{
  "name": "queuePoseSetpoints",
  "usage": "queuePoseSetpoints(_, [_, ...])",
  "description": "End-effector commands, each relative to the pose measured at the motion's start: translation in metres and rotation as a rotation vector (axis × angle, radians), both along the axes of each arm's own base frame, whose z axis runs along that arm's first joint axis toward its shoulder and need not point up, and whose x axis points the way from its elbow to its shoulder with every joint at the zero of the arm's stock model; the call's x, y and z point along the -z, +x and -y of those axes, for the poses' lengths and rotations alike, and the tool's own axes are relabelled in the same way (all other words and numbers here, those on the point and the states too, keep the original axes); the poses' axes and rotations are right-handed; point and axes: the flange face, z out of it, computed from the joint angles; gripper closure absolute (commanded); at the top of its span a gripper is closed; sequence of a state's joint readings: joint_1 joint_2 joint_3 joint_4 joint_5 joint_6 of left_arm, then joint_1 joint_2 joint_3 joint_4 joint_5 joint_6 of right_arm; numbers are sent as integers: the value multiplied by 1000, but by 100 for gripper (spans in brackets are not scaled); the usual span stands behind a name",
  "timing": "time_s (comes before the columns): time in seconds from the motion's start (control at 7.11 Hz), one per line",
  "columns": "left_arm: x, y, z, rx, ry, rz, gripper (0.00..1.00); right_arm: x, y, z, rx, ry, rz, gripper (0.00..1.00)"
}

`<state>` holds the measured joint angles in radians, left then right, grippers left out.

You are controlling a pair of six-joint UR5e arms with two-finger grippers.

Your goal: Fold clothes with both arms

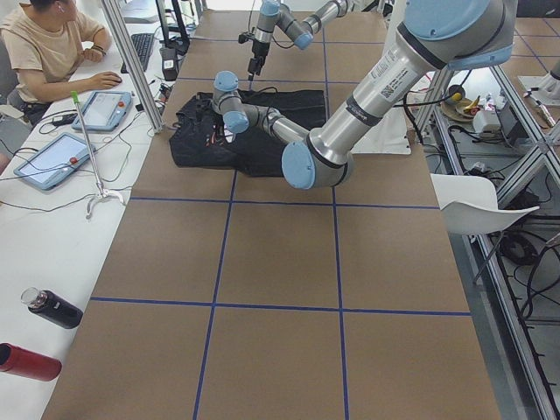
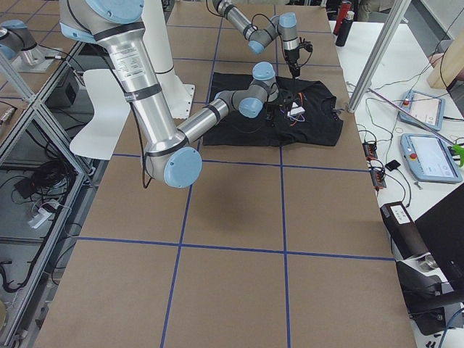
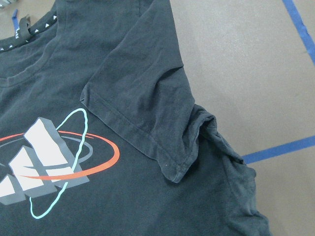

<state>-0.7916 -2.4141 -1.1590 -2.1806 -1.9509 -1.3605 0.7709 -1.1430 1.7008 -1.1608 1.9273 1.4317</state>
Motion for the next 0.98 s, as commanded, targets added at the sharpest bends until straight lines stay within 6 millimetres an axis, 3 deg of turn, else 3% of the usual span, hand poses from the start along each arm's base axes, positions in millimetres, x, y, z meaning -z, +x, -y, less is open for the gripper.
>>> queuePoseSetpoints(0.0, [2, -34, -35, -7, 45, -50, 1, 7, 2, -2, -11, 0, 12, 0])
queuePoseSetpoints(0.28, [4, -62, -84, -26, 87, -99, 1, 23, -7, -22, -70, -46, 47, 0])
queuePoseSetpoints(0.56, [-1, -82, -134, -61, 106, -120, 1, 13, -17, -53, -84, -142, 75, 0])
queuePoseSetpoints(0.7, [-3, -77, -148, -83, 105, -125, 1, 16, -21, -80, -99, -215, 92, 1])
queuePoseSetpoints(0.84, [-5, -75, -151, -80, 73, -135, 1, 13, -22, -129, -109, -261, 47, 4])
